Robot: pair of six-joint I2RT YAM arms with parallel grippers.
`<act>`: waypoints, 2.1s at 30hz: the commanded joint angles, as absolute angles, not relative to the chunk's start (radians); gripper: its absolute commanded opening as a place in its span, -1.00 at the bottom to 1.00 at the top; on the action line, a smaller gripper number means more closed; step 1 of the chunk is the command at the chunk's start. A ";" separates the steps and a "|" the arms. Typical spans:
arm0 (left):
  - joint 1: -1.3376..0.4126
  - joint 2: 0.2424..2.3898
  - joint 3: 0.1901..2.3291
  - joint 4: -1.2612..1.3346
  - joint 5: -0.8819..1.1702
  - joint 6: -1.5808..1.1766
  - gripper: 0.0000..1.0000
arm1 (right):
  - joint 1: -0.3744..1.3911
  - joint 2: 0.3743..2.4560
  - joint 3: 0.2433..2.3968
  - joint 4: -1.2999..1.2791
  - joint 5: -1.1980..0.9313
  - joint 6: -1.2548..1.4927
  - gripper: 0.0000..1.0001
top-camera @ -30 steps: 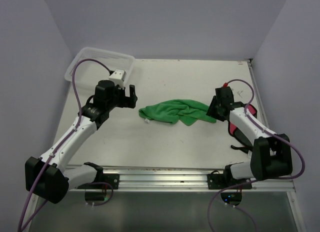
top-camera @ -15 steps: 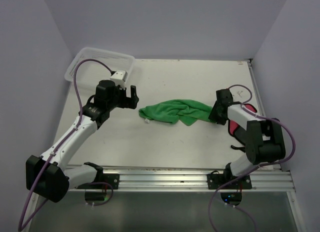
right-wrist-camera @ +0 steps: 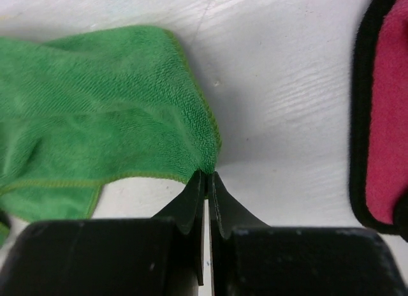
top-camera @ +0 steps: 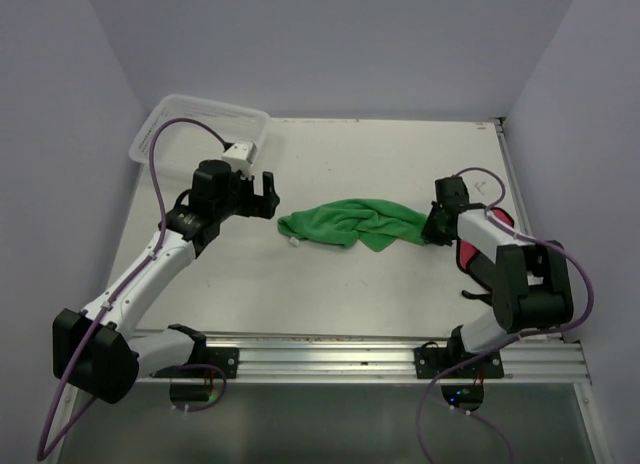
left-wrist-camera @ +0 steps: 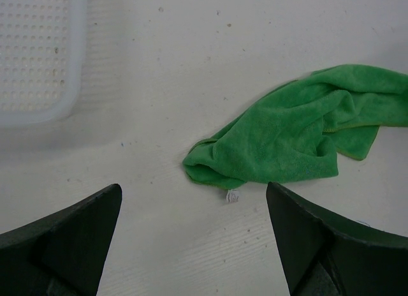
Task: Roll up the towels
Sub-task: Flatten the towel
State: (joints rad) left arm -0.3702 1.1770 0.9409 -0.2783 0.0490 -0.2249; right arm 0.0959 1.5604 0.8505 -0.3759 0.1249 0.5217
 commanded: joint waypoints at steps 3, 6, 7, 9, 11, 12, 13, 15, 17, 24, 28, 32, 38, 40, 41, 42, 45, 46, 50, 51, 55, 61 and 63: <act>-0.380 1.175 0.968 -0.252 0.084 -0.224 1.00 | 0.127 1.320 0.963 -0.507 0.069 0.477 -1.00; -0.394 1.160 0.973 -0.253 0.092 -0.201 0.99 | 0.140 1.241 1.041 -0.610 0.048 0.466 -1.00; -0.397 1.152 0.970 -0.249 0.094 -0.195 0.99 | 0.146 1.202 1.101 -0.636 0.043 0.462 -1.00; -0.406 1.138 0.966 -0.244 0.087 -0.180 1.00 | 0.152 1.164 1.187 -0.701 0.035 0.454 -1.00; -0.419 1.132 0.963 -0.241 0.084 -0.169 1.00 | 0.152 1.131 1.239 -0.751 0.035 0.453 -1.00; -0.423 1.129 0.963 -0.241 0.084 -0.163 1.00 | 0.152 1.123 1.283 -0.767 0.038 0.453 -1.00; -0.432 1.131 0.963 -0.238 0.086 -0.158 0.99 | 0.152 1.114 1.302 -0.778 0.037 0.453 -1.00; -0.452 1.128 0.962 -0.236 0.077 -0.137 0.99 | 0.152 1.097 1.324 -0.772 0.037 0.456 -1.00; -0.492 1.124 0.953 -0.229 0.061 -0.111 0.99 | 0.152 1.103 1.333 -0.776 0.038 0.462 -1.00; -0.728 1.190 0.942 -0.258 -0.073 -0.032 0.99 | 0.152 1.106 1.281 -0.752 0.020 0.465 -1.00; -0.927 1.258 0.934 -0.255 -0.143 -0.014 0.96 | 0.149 1.112 1.276 -0.753 0.044 0.454 -1.00; -1.011 1.351 0.925 -0.157 -0.144 -0.005 0.96 | 0.147 1.117 1.272 -0.739 0.041 0.463 -1.00; -1.051 1.564 1.109 -0.198 -0.239 0.031 0.75 | 0.144 1.104 1.223 -0.698 0.017 0.474 -1.00; -1.066 1.618 1.120 -0.169 -0.241 0.040 0.73 | 0.141 1.104 1.207 -0.690 0.005 0.474 -1.00; -1.069 1.634 1.121 -0.134 -0.235 0.041 0.72 | 0.138 1.106 1.204 -0.686 0.005 0.472 -1.00; -1.074 1.664 1.123 -0.121 -0.238 0.046 0.71 | 0.135 1.106 1.198 -0.686 0.005 0.468 -1.00; -1.094 1.721 1.134 -0.080 -0.242 0.058 0.71 | 0.129 1.109 1.183 -0.675 0.005 0.462 -1.00; -1.098 1.738 1.140 -0.072 -0.239 0.061 0.70 | 0.127 1.109 1.180 -0.672 0.005 0.460 -1.00; -1.104 1.836 1.207 -0.084 -0.203 0.066 0.63 | 0.120 1.115 1.157 -0.641 -0.046 0.465 -1.00; -1.104 1.848 1.215 -0.080 -0.199 0.066 0.62 | 0.118 1.115 1.149 -0.638 -0.052 0.469 -1.00; -1.104 1.888 1.226 -0.028 -0.204 0.067 0.53 | 0.117 1.109 1.132 -0.629 -0.051 0.465 -1.00; -1.104 1.965 1.249 -0.017 -0.258 0.089 0.28 | 0.114 1.094 1.129 -0.632 -0.048 0.463 -1.00; -1.104 1.977 1.238 0.034 -0.279 0.095 0.26 | 0.110 1.094 1.127 -0.630 -0.048 0.463 -1.00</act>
